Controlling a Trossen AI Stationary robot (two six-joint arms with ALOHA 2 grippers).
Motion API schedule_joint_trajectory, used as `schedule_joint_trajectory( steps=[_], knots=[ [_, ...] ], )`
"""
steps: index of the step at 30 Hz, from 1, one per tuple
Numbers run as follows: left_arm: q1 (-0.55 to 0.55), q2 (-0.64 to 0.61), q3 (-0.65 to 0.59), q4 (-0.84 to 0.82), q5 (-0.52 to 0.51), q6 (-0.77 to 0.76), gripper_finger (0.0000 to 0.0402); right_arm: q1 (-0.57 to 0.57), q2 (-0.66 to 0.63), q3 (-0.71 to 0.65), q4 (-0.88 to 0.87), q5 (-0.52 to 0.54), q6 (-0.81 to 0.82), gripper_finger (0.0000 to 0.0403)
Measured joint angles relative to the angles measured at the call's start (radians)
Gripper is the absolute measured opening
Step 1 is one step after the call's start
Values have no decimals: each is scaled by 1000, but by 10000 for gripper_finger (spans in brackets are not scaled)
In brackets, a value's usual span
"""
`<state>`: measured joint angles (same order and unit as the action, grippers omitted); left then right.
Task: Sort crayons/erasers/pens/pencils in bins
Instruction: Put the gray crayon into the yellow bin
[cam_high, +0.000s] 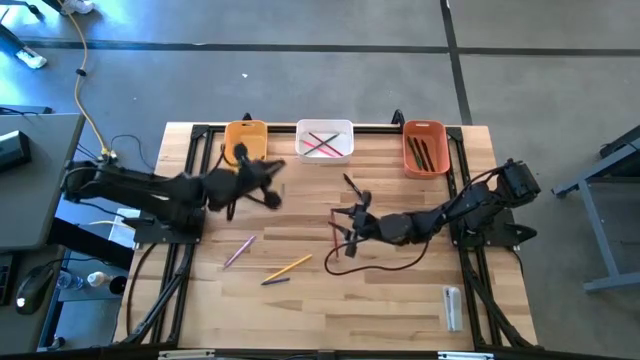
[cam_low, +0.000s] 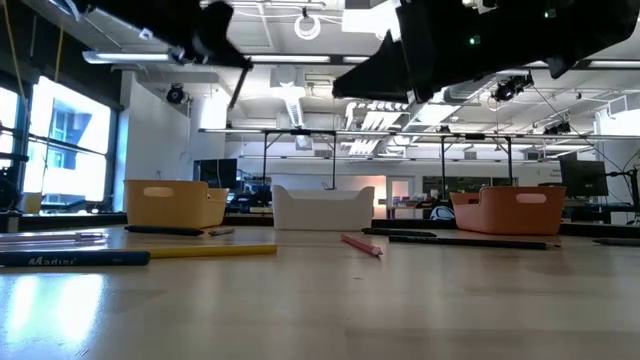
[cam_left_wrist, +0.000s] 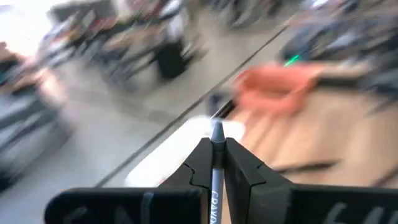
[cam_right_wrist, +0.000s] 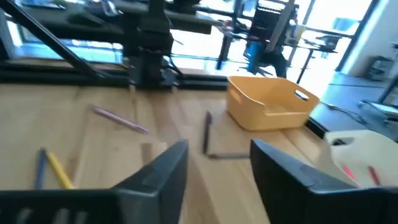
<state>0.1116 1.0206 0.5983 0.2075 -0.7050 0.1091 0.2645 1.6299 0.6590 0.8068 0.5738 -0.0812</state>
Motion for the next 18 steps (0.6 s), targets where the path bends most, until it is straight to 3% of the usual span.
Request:
schedule_joint_trajectory(
  steps=[4, 8, 13, 18],
  knots=[
    [189, -9, 0, -161, 23, -92, 3, -9, 0, 0, -21, 1, -6, 75],
    [390, 39, 0, -195, 110, -119, 3, -10, 0, 0, -31, -1, -12, 10],
    [588, 131, 0, -195, 227, -132, 3, -9, 0, 0, -45, -5, -10, 22],
    [698, 232, 0, -196, 292, -118, 3, -9, 0, 0, -50, -5, -10, 15]
  ],
)
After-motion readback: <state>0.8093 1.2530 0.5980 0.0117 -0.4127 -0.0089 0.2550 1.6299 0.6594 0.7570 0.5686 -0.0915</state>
